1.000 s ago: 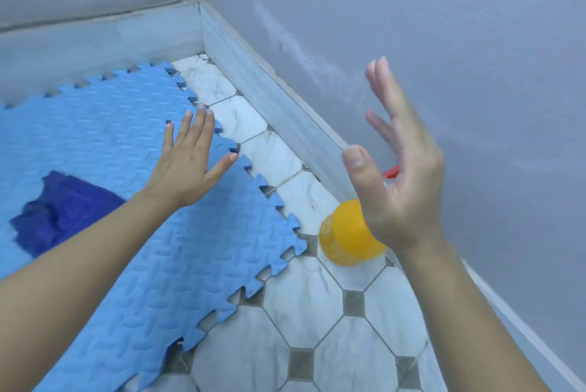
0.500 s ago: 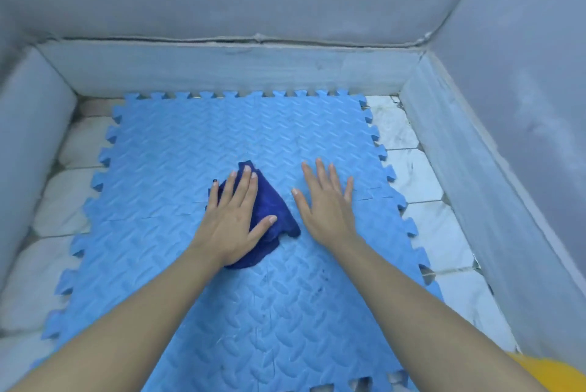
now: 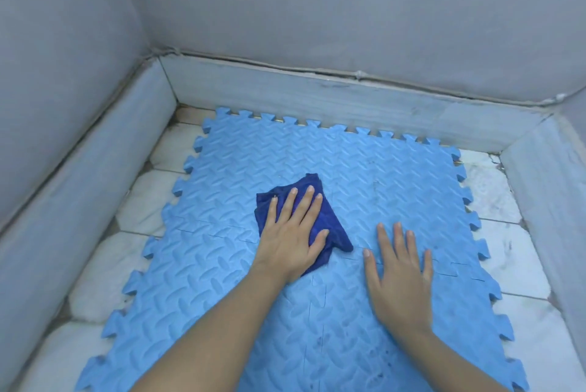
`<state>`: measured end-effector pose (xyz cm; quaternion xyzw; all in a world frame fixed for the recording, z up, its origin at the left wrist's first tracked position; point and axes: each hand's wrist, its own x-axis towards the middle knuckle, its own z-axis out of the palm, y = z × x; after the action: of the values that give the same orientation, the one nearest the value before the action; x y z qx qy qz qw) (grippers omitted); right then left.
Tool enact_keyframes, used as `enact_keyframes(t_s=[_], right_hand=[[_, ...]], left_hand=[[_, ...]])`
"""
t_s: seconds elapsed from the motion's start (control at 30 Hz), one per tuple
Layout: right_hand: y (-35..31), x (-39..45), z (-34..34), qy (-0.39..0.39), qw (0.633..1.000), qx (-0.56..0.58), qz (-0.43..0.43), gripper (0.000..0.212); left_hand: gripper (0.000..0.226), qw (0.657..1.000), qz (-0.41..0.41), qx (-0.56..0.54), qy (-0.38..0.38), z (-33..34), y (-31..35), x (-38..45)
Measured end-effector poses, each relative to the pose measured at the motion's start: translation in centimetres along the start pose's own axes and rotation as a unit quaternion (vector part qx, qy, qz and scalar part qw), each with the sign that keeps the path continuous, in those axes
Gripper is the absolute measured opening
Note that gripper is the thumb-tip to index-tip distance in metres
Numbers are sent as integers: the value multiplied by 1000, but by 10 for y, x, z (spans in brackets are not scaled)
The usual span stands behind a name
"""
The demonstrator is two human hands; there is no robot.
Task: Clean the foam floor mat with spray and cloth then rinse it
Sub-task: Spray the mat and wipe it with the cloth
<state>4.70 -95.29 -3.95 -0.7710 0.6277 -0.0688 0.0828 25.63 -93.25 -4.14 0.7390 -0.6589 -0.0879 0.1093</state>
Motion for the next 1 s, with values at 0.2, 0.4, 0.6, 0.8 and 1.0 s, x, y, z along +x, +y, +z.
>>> enact_keyframes(t_s=[0.2,0.4,0.6,0.8,1.0], right_hand=[[-1,0,-1,-3,1000,12,1,64],[-1,1,-1,-3,1000,-12,-8,65],[-2,1,0,-2,1000,-27,1,63],[2,1,4,2,1000,-28,-1,64],[-2,5,4,16,1000,-9,6,64]], left_hand=[[67,974,-227,16,9,-25,-94,86],[70,990,-138,24,-20,-27,-85,19],[67,998,-44,17,-44,-17,-51,-72],[69,981,-193,-1,-24,-37,-99,98],[72,969,-237,-10,-69,-35,-88,143]])
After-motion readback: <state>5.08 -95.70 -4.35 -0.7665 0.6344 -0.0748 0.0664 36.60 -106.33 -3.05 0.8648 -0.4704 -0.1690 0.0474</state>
